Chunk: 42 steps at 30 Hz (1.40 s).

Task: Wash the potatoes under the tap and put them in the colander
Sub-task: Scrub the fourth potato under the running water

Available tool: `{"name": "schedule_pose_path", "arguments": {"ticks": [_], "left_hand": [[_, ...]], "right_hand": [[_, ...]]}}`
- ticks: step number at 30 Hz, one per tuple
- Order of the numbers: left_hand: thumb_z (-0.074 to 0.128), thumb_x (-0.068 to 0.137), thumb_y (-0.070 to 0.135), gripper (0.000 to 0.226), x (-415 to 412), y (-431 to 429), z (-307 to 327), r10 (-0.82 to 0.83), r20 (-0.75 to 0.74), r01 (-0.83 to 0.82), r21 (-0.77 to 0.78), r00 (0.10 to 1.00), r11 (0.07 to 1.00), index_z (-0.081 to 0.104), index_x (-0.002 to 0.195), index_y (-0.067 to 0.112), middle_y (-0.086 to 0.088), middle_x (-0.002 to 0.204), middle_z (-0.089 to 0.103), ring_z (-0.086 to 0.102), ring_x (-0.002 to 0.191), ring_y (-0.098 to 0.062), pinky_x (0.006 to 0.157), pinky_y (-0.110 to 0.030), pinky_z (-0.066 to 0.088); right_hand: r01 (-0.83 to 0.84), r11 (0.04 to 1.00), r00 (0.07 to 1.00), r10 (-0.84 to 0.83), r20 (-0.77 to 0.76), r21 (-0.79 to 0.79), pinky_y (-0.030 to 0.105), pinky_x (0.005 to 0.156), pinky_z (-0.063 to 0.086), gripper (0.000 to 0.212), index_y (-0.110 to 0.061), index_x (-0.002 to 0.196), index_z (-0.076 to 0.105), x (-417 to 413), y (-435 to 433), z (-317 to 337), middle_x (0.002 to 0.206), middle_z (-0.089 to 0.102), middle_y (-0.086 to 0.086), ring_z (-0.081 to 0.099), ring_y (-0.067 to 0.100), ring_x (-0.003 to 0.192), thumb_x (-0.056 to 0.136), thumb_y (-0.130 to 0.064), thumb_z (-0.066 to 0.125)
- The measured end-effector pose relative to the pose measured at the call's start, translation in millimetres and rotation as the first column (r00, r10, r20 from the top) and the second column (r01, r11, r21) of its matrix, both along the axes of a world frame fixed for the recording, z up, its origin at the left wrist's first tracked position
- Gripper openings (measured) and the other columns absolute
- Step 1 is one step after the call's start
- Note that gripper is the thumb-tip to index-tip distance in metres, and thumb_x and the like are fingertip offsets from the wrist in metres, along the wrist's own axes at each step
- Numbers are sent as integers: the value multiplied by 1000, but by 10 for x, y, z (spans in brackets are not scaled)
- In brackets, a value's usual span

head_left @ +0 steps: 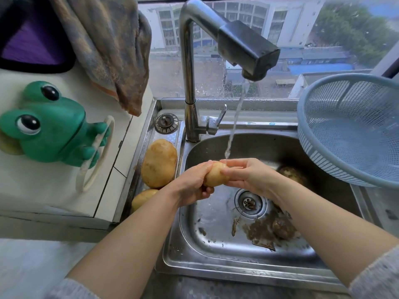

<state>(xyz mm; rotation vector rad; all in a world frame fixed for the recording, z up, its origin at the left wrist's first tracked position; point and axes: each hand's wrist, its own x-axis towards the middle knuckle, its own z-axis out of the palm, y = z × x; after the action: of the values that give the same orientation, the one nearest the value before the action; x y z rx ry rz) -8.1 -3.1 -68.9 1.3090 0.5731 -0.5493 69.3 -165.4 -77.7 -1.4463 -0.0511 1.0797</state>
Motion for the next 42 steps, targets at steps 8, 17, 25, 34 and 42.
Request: {"name": "schedule_pose_path", "arguments": {"ticks": [8,17,25,34,42], "left_hand": [[30,105,40,34,8,-38,29,-45,14,44,67,999,997,53,128,29,-8,97,51,43,60,-9,50,-16,38],[47,102,29,34,46,-47,0,-160,79,164,-39,984,986,50,133,17,-7,96,52,45,65,-9,57,-17,42],[60,93,36,33,32,-183,-13,-36,237,-13,201,971,979,57,122,21,-3,94,59,48,67,-9,55,-17,41],[36,104,23,34,-28,-51,-13,-135,130,159,-192,982,968,49,135,21,-7,98,54,46,67,-11,59,-18,42],[33,103,44,31,159,-372,34,13,100,-45,321,995,946,54,107,21,-6,92,54,48,66,-13,50,-23,39]], "right_hand": [[-66,998,998,66,-7,7,27,84,57,41,-7,126,59,14,-44,83,115,67,15,68,23,104,86,1,65],[-134,958,845,244,475,-253,28,91,54,67,-20,132,56,-90,-132,114,101,73,-7,70,5,94,71,-13,84],[-61,957,671,248,698,-282,33,87,57,55,-27,122,63,-152,-61,125,101,72,-9,68,4,94,71,-28,83],[-145,960,811,254,527,-240,30,91,55,68,-21,132,57,-100,-176,89,104,72,-5,69,4,96,70,-15,85],[-32,909,572,358,738,-416,22,89,43,73,-29,135,49,-174,-48,54,115,56,-3,54,12,104,71,-35,84]]}}
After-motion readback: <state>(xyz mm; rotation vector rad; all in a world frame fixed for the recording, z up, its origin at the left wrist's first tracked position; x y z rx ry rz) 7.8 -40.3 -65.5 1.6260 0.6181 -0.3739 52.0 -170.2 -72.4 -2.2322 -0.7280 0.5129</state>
